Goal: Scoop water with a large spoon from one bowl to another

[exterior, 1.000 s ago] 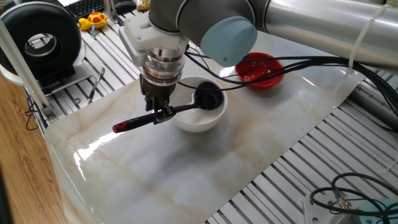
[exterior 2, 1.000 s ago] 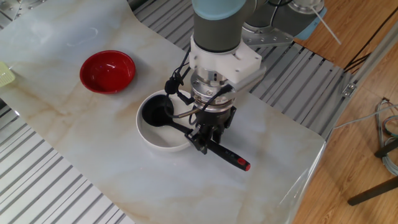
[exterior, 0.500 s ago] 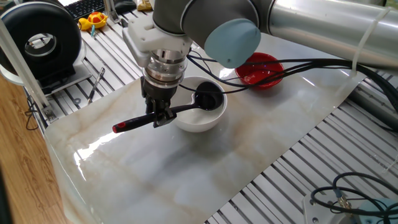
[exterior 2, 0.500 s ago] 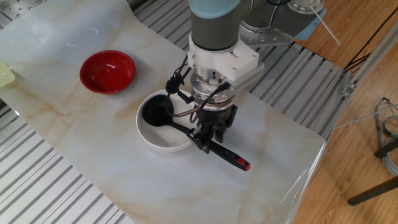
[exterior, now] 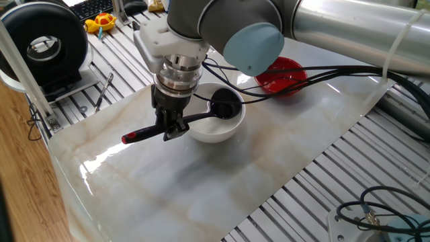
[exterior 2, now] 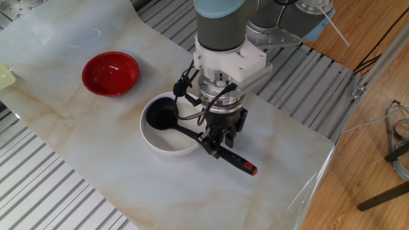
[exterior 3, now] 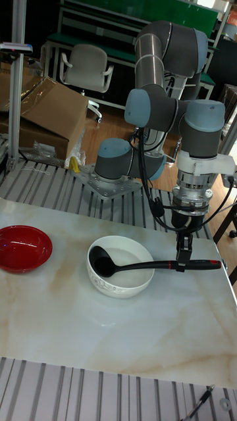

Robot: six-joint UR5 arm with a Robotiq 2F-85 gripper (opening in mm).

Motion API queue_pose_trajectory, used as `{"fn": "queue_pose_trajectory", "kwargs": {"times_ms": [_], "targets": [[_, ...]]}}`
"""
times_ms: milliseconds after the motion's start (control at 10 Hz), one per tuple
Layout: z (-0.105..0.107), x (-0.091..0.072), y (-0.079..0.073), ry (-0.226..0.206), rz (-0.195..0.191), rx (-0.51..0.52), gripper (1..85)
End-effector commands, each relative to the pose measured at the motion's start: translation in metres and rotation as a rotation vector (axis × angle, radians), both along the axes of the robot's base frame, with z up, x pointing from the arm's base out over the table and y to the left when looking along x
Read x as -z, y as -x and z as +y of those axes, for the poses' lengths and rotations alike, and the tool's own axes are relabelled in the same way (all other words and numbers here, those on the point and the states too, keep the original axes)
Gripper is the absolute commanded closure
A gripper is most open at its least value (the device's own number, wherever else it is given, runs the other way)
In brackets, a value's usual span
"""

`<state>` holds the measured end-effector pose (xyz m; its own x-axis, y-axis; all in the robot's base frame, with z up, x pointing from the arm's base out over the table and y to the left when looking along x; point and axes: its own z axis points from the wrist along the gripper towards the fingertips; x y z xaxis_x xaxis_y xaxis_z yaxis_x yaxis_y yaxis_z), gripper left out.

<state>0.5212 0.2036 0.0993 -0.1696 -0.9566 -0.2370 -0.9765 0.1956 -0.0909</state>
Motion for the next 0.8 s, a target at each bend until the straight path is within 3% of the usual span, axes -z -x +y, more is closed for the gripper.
{"fn": "queue_pose_trajectory", "kwargs": {"times_ms": [0,700], "targets": [[0.0061,-0.0035,-0.0026,-0.023,-0.002,0.007,41.7],[0.002,-0.0006,-0.0041,-0.007,-0.009,-0.005,42.0]]}}
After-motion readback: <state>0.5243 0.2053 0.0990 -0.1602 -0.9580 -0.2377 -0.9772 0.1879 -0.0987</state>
